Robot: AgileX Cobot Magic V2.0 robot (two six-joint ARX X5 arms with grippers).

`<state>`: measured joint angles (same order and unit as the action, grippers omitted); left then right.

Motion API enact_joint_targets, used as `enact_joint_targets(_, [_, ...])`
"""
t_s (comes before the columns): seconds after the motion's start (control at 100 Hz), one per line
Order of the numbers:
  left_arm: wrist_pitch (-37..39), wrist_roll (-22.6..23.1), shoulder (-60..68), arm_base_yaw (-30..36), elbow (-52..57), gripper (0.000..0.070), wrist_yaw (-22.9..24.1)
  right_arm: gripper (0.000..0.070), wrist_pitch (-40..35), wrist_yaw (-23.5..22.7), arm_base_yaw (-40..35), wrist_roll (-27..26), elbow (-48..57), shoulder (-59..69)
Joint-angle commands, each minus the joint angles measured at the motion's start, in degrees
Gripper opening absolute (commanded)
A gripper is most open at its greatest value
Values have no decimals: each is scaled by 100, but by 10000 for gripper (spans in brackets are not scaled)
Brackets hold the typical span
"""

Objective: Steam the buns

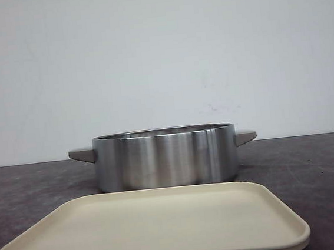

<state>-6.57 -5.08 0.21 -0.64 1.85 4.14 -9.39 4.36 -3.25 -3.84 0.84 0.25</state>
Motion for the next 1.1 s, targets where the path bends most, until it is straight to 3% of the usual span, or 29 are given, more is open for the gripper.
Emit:
enact_joint_targets(0.0, [-140, 262, -4, -57, -109, 0, -7, 6, 35, 13, 7, 42, -15, -4])
enact_joint_targets(0.45, [-452, 538, 7, -90, -109, 0, -448, 6, 35, 13, 7, 42, -15, -4])
enact_joint_targets(1.09, [-420, 376, 7, -90, -105, 0, -442, 6, 35, 13, 7, 42, -15, -4])
